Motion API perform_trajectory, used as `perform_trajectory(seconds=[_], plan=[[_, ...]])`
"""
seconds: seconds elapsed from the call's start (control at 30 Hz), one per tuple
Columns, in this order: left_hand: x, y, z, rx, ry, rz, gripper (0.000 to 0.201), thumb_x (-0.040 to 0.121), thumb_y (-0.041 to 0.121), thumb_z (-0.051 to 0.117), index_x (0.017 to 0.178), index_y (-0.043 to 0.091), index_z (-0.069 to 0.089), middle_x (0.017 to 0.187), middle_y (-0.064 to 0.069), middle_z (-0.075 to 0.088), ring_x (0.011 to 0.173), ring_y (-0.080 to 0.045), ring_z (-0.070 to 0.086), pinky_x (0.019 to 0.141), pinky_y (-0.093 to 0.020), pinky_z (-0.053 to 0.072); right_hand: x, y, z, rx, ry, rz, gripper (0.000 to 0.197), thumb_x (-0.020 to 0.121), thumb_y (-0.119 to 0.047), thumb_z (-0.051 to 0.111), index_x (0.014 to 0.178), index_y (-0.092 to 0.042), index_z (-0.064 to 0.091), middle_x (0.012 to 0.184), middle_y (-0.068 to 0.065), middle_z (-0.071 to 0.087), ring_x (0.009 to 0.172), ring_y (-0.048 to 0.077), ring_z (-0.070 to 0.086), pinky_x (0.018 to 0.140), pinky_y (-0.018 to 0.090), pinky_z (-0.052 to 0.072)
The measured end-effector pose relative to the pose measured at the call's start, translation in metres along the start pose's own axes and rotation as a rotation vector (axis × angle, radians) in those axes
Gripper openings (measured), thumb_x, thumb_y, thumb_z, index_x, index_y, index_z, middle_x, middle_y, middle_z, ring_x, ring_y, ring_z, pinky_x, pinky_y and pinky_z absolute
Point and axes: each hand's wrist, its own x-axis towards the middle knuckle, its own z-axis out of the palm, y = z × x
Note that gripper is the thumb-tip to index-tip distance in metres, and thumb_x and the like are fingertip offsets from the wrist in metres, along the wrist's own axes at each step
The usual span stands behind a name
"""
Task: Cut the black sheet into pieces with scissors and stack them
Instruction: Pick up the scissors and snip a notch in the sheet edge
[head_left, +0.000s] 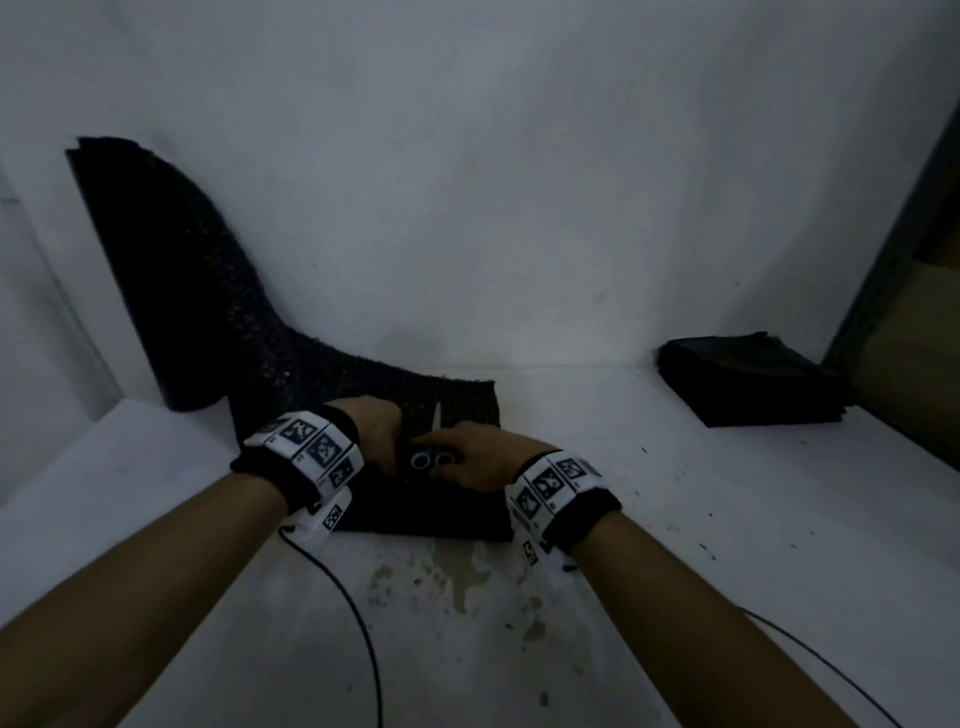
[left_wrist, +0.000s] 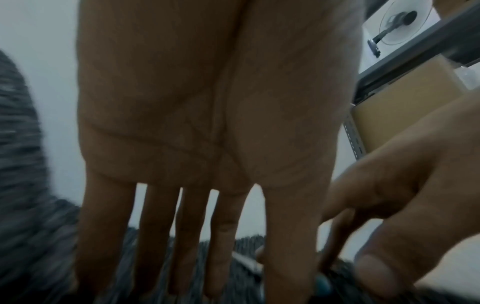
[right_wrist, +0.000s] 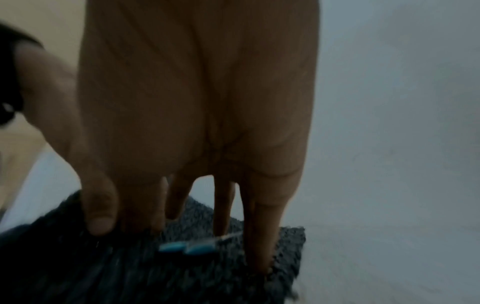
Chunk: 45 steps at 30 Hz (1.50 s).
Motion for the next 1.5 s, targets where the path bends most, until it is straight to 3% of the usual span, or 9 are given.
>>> perform_trajectory(seconds=[0.1,0.2,0.43,0.6,0.7,0.9,1.1,1.23,1.5], plan=[[-0.006,-0.006,0.02,-0.031,-0.043,-0.018,0.039,0.087,0.04,0.07,0.113,0.01,0.069,0.111,-0.011,0.07,0.099,-0.03,0.066,0.082,-0.04,0.055,0.004,-0.001,0.013,-0.108,-0.037,0.078,0.054,0.098,-0.06,0.047,0.149,-0.05,0.033,0.144,0.009,0.04,0.127,0.035,0.047,0.107,0.047,0.043],[-0.01,-0.004,0.029,-0.082,-0.028,0.022,0.037,0.093,0.035,0.064,0.124,0.016,0.063,0.121,-0.008,0.065,0.106,-0.027,0.062,0.086,-0.036,0.052,-0.002,0.007,0.015,-0.149,0.006,0.112,0.055,0.097,-0.061,0.047,0.148,-0.041,0.038,0.142,0.01,0.043,0.125,0.035,0.049,0.104,0.044,0.045],[-0.002,0.016,0.029,-0.083,0.295,0.14,0.045,0.089,0.028,0.07,0.131,0.018,0.059,0.136,-0.007,0.053,0.128,-0.026,0.05,0.103,-0.036,0.046,-0.027,0.051,0.005,-0.142,0.084,0.205,0.05,0.101,-0.056,0.043,0.145,-0.033,0.043,0.138,0.013,0.047,0.124,0.035,0.051,0.103,0.038,0.041],[0.007,0.023,0.026,0.074,0.583,0.127,0.057,0.091,0.043,0.065,0.14,0.02,0.047,0.159,-0.007,0.027,0.153,-0.025,0.009,0.123,-0.046,0.008,-0.047,0.089,0.001,-0.087,0.089,0.325,0.07,0.089,-0.07,0.052,0.143,-0.028,0.039,0.142,0.011,0.038,0.124,0.037,0.049,0.105,0.047,0.044],[0.014,0.024,0.027,0.044,0.695,0.142,0.075,0.09,0.059,0.059,0.152,0.027,0.031,0.166,-0.006,0.008,0.153,-0.024,-0.002,0.123,-0.051,0.003,-0.057,0.107,-0.002,-0.086,0.07,0.353,0.078,0.089,-0.06,0.062,0.149,-0.024,0.029,0.151,0.012,0.028,0.13,0.038,0.046,0.107,0.047,0.042],[0.049,0.019,0.021,-0.035,0.251,0.147,0.105,0.078,0.085,0.042,0.157,0.036,-0.008,0.162,-0.002,-0.027,0.149,-0.028,-0.025,0.119,-0.056,-0.006,-0.068,0.129,-0.009,-0.12,0.02,0.433,0.081,0.08,-0.051,0.076,0.143,-0.025,0.032,0.148,0.011,0.028,0.124,0.038,0.05,0.103,0.048,0.045],[0.078,0.027,0.022,-0.002,0.004,0.101,0.134,0.058,0.094,0.043,0.156,0.027,-0.017,0.161,-0.007,-0.029,0.149,-0.036,-0.021,0.121,-0.059,-0.001,-0.068,0.147,-0.016,-0.142,0.001,0.464,0.091,0.076,-0.054,0.08,0.146,-0.026,0.028,0.148,0.009,0.028,0.124,0.035,0.051,0.102,0.048,0.047],[0.083,0.032,0.023,0.034,-0.066,0.14,0.158,0.03,0.105,0.036,0.155,0.027,-0.021,0.161,-0.01,-0.028,0.149,-0.037,-0.02,0.121,-0.059,-0.001,-0.071,0.161,-0.017,-0.133,-0.01,0.459,0.116,0.053,-0.073,0.082,0.145,-0.033,0.025,0.149,0.002,0.024,0.129,0.033,0.047,0.102,0.052,0.047],[0.071,0.044,0.026,0.06,-0.122,0.232,0.136,0.06,0.088,0.063,0.152,0.038,-0.024,0.16,-0.002,-0.032,0.148,-0.029,-0.027,0.119,-0.061,-0.01,-0.062,0.174,-0.023,-0.109,-0.006,0.496,0.122,0.05,-0.084,0.076,0.147,-0.035,0.022,0.154,0.001,0.02,0.137,0.031,0.04,0.105,0.053,0.044]])
